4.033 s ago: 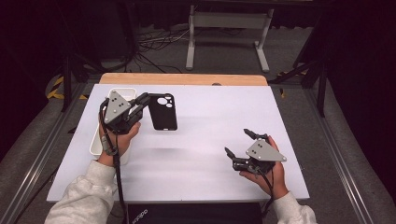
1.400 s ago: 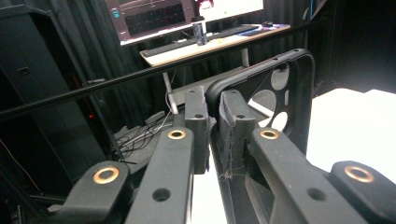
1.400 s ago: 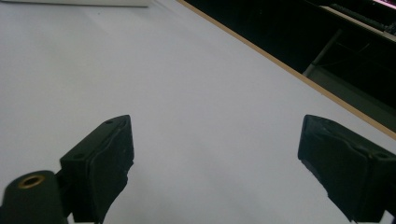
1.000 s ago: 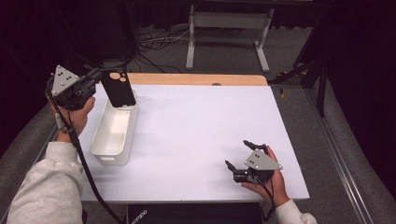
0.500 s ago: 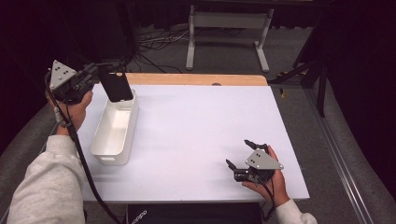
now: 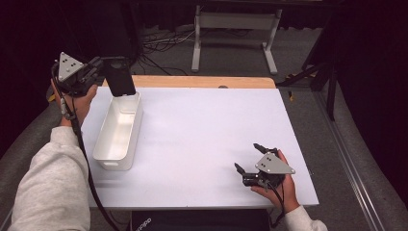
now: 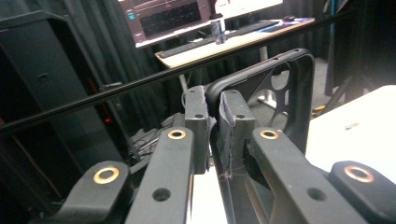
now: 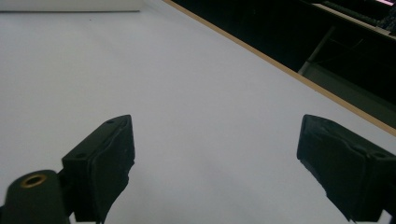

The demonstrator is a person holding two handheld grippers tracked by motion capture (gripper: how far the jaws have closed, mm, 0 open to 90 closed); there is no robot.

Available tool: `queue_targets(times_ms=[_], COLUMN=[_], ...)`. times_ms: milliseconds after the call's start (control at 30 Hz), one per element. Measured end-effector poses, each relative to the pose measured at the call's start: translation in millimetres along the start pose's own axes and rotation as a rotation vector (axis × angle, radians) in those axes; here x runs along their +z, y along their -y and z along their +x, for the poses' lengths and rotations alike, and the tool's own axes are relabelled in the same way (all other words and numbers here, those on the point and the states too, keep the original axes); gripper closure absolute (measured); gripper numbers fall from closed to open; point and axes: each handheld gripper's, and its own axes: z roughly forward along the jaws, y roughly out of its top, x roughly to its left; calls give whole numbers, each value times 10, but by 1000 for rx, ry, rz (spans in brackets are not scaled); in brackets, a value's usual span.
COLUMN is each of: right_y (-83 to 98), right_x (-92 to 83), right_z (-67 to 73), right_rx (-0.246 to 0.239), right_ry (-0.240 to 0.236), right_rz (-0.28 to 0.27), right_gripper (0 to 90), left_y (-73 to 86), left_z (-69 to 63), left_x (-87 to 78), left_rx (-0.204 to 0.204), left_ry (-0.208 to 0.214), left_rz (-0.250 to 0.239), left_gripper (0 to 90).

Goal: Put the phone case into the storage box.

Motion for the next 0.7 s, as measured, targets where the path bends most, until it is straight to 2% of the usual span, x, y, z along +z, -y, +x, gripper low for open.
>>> queue_targets(times_ms=[67,133,267,400,567,700], right_y=[-11,-19,-17,-20,-34,-46], right_x=[-2,2,47,63,81,92], right_z=[-7,-18,-25,3,-4,-12], right_rx=[-6,1,8,-8,-3,2], right_ry=[16,18,16,13,13,16], right_rz=[-6,-12,-4,2,3,1], right_gripper=[121,122,122,122,122,122], left_y=[8,9,34,83,198,282], left_z=[-27,-44,-64,-39,-4,6], left_x=[66,92,156,162,173,185], left_rx=[32,45,51,38,40,25], left_ry=[-4,-11,-7,-4,-12,1], left_rz=[17,20,32,30,32,25], left_gripper=[835,835,835,835,835,835])
